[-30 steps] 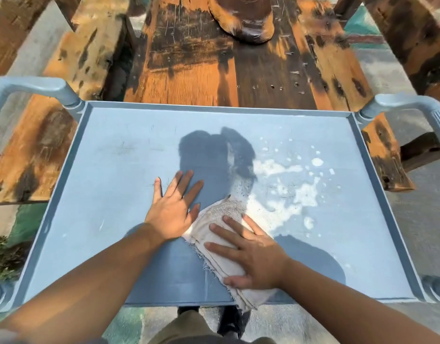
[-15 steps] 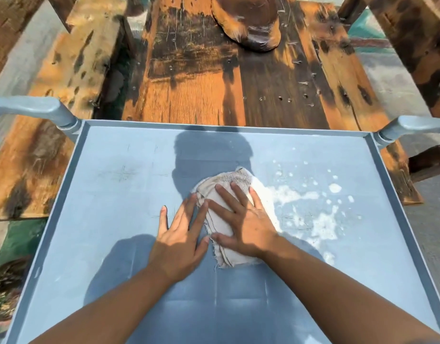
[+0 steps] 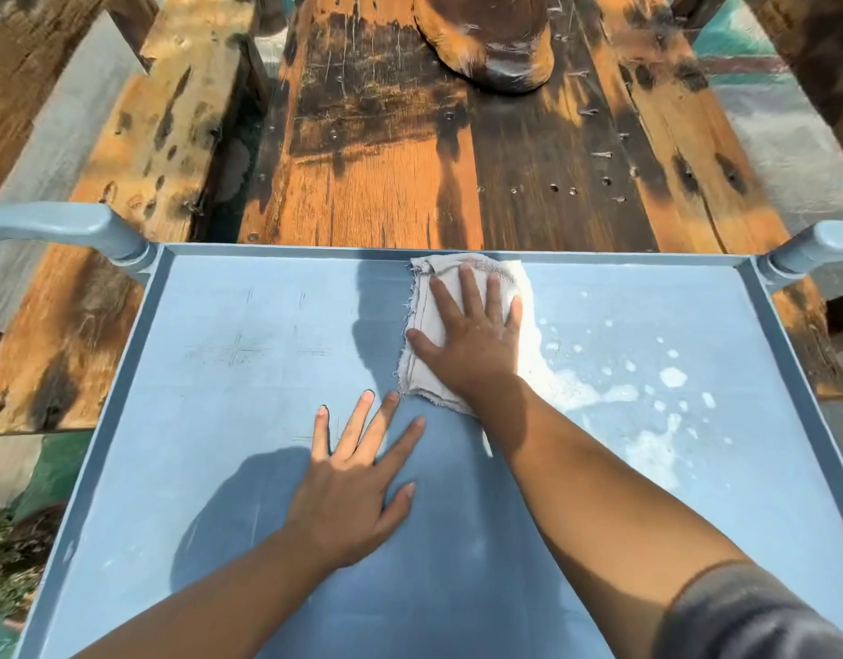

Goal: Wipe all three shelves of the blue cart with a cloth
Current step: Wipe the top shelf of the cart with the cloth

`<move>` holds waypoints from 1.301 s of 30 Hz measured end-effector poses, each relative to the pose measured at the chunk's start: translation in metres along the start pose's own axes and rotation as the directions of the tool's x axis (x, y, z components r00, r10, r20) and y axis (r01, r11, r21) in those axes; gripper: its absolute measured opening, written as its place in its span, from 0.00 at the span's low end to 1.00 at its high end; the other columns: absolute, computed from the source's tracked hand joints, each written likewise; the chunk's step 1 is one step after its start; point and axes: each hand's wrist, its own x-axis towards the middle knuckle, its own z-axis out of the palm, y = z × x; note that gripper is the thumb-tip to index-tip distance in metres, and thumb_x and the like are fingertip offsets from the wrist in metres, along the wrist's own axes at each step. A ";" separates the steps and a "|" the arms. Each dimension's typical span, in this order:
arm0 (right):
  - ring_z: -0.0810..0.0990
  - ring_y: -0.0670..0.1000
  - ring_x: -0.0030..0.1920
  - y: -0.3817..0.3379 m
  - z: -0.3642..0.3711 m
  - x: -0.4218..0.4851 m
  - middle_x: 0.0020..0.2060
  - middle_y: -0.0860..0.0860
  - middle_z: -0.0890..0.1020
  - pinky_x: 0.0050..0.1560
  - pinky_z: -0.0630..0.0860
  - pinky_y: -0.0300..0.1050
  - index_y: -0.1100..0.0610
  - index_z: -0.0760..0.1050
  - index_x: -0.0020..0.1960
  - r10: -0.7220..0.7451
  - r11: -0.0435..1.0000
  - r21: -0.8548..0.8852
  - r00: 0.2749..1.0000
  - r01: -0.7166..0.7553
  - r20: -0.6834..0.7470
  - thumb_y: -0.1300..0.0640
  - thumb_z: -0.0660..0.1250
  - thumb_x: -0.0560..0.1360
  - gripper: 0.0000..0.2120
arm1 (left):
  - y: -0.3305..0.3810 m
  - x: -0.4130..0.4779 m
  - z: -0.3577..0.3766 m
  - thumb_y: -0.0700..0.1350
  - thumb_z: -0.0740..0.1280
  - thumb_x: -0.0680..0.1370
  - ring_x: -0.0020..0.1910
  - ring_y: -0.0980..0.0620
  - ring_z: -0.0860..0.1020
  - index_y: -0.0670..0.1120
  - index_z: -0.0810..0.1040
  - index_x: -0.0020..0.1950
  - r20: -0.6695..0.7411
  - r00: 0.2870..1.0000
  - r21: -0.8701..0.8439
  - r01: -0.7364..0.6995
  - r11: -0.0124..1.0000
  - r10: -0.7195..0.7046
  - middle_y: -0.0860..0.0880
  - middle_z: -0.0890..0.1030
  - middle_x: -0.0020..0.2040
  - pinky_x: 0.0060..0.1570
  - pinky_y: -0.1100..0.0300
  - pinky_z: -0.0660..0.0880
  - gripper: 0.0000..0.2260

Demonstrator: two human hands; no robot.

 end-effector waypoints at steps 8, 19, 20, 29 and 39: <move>0.38 0.63 0.80 0.010 -0.005 -0.009 0.82 0.53 0.43 0.75 0.36 0.69 0.46 0.47 0.82 0.278 0.960 0.061 0.959 -0.275 -0.059 0.26 0.46 0.74 0.43 | 0.003 0.001 0.000 0.59 0.54 0.80 0.80 0.43 0.52 0.57 0.54 0.80 -0.052 0.998 0.012 -0.018 1.000 0.019 0.48 0.52 0.82 0.72 0.32 0.51 0.28; 0.31 0.67 0.77 0.034 -0.001 -0.134 0.80 0.59 0.33 0.73 0.34 0.72 0.48 0.34 0.81 0.316 0.946 -0.091 0.948 -0.312 0.037 0.23 0.37 0.72 0.46 | 0.002 0.004 0.002 0.59 0.47 0.81 0.80 0.45 0.47 0.60 0.48 0.80 0.002 1.000 0.005 0.020 1.000 -0.020 0.52 0.48 0.82 0.72 0.31 0.51 0.26; 0.31 0.68 0.77 0.034 0.002 -0.150 0.80 0.60 0.34 0.73 0.35 0.72 0.49 0.35 0.82 0.300 0.950 -0.099 0.953 -0.296 0.031 0.23 0.37 0.73 0.46 | 0.002 0.004 0.003 0.59 0.46 0.82 0.80 0.46 0.46 0.60 0.48 0.80 -0.003 1.000 0.007 0.022 1.000 -0.022 0.52 0.48 0.82 0.72 0.31 0.51 0.26; 0.44 0.66 0.80 0.043 0.016 -0.264 0.81 0.60 0.49 0.75 0.48 0.73 0.51 0.53 0.82 0.137 0.990 -0.031 0.990 -0.138 -0.027 0.25 0.51 0.74 0.45 | 0.005 0.004 -0.001 0.59 0.44 0.81 0.80 0.45 0.49 0.60 0.49 0.80 0.000 0.999 0.014 0.050 0.999 -0.050 0.51 0.51 0.81 0.72 0.31 0.51 0.26; 0.29 0.56 0.79 0.117 -0.010 -0.305 0.80 0.49 0.31 0.76 0.35 0.62 0.39 0.32 0.80 -0.225 0.968 -0.068 0.956 0.242 0.190 0.21 0.44 0.74 0.43 | 0.040 -0.003 -0.004 0.59 0.39 0.81 0.80 0.47 0.42 0.63 0.43 0.79 0.021 0.955 -0.020 0.297 0.955 -0.296 0.53 0.43 0.82 0.73 0.33 0.47 0.24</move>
